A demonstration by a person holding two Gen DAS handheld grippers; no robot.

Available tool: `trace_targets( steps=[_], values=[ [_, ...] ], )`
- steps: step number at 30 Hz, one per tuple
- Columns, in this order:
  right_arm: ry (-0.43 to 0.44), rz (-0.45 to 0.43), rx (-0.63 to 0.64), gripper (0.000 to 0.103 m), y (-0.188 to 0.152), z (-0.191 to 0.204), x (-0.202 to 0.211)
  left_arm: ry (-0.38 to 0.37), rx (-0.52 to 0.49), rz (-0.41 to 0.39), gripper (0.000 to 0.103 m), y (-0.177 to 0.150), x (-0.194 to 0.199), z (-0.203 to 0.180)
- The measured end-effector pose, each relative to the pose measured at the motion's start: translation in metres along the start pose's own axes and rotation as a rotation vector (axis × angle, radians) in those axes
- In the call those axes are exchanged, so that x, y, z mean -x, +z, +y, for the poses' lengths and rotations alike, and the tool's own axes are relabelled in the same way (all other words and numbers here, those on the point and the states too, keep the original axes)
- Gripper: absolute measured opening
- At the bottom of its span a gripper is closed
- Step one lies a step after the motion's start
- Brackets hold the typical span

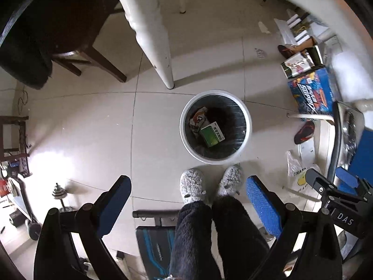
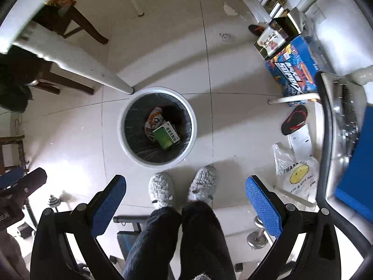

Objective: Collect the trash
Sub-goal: 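Move both tools back over the table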

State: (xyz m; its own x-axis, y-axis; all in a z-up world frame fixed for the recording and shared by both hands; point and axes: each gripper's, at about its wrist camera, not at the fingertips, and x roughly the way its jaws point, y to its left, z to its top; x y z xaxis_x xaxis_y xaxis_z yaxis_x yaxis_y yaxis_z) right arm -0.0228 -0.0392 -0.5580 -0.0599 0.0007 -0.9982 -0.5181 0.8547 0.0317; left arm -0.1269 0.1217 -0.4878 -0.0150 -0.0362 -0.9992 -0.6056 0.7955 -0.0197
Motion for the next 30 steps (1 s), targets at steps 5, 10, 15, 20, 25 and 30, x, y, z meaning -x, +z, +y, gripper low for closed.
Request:
trace_targets(
  steps=[5, 10, 15, 20, 25, 30],
  values=[
    [0.018, -0.023, -0.012, 0.103, -0.023, 0.004, 0.071, -0.040, -0.029, -0.017, 0.101, -0.016, 0.052, -0.003],
    [0.051, -0.049, -0.046, 0.103, -0.042, 0.007, 0.141, -0.072, -0.048, -0.074, 0.101, -0.027, 0.113, -0.005],
    [0.133, -0.096, -0.091, 0.103, -0.047, 0.006, 0.209, -0.058, -0.033, -0.201, 0.101, -0.011, 0.183, -0.008],
    [0.195, -0.172, -0.137, 0.103, -0.011, -0.010, 0.264, 0.026, -0.062, -0.357, 0.101, 0.038, 0.230, -0.034],
    [0.150, -0.230, -0.143, 0.103, 0.060, -0.055, 0.303, 0.085, -0.104, -0.439, 0.103, 0.098, 0.244, -0.073],
    [0.038, -0.218, -0.084, 0.103, 0.167, -0.120, 0.306, 0.116, -0.120, -0.410, 0.103, 0.175, 0.219, -0.132]
  ],
)
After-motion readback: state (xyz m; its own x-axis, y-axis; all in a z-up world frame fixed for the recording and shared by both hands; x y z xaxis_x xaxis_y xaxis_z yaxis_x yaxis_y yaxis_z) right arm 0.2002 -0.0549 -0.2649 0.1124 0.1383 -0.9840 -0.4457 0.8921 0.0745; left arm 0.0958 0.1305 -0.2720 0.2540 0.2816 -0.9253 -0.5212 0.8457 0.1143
